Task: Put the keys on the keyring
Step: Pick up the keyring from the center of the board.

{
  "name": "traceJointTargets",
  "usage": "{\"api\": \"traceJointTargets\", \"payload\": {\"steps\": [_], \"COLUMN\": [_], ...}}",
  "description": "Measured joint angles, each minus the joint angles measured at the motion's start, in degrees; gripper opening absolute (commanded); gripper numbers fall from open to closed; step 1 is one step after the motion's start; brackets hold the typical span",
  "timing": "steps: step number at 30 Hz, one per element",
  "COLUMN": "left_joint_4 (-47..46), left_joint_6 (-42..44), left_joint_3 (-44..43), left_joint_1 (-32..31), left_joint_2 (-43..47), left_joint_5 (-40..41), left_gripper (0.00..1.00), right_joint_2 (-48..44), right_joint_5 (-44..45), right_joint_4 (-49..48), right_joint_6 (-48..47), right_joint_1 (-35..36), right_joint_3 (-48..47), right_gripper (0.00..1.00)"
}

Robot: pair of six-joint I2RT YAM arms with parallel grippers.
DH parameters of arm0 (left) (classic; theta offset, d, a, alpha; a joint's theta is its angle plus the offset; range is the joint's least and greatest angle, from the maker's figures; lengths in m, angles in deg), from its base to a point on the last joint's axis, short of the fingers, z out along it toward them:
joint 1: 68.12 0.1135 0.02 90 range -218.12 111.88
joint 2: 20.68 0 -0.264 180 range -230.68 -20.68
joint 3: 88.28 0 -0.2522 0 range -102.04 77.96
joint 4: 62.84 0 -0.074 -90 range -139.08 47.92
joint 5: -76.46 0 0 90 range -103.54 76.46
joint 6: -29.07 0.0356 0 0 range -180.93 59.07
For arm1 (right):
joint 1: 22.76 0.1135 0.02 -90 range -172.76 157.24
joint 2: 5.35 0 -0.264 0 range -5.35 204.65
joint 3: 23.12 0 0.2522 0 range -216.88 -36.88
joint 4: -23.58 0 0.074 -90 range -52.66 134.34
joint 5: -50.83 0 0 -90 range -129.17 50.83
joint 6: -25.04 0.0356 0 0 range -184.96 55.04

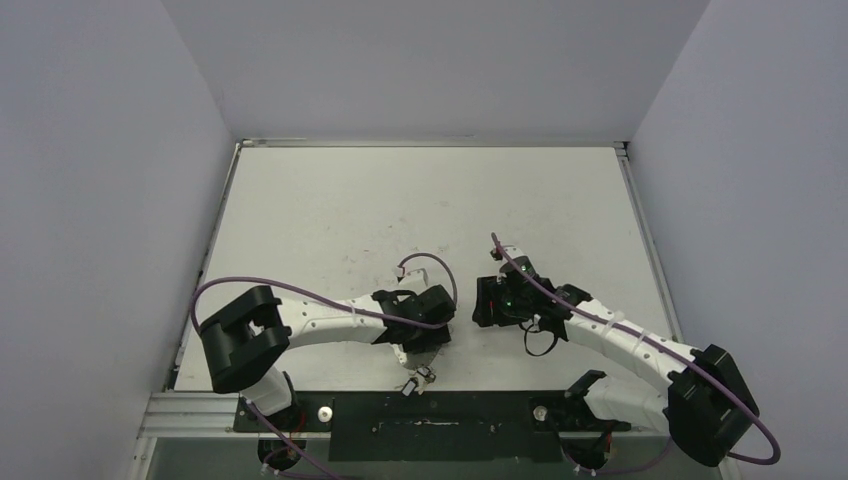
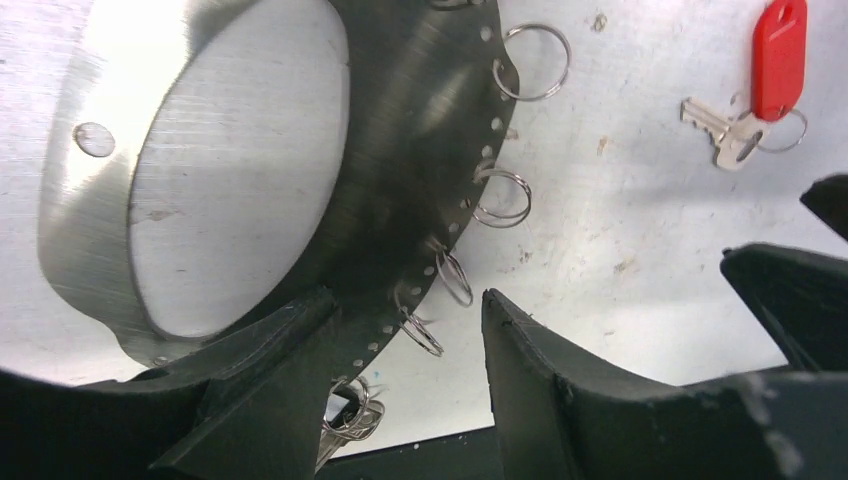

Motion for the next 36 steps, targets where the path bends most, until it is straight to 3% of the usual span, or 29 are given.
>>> {"api": "traceJointTargets", "payload": {"steps": [6,17,30,36], "left_joint_4": [1.2,-8.4,-10.1,-8.9], "left_joint_6": [-1.1,4.5,4.5,2.7], "left_joint_3": [0.1,10.9,3.4,2.6], "left_joint_1": [0.0,2.6,3.3,3.3], "left_joint_2": [0.8,12.9,4.2,1.4], "left_joint_5": [3.0,2.9,-0.6,-1.1], "left_gripper": [0.53,0.52,0.53,0.45], "right_joint_2": [-3.0,-2.6,1.3,1.0], "right_joint_5": [-0.9,-4.5,-2.3,-2.3], "right_joint_4": [0.8,-3.2,-3.7,-3.7], "right_joint_6": [-0.9,-0.5,0.3,0.4], "right_joint_1": [-0.1,5.4,7.1,7.1], "right_joint_3": [1.2,3.3,3.3,3.3], "right_gripper": [0.54,0.51,0.49,0.48]}}
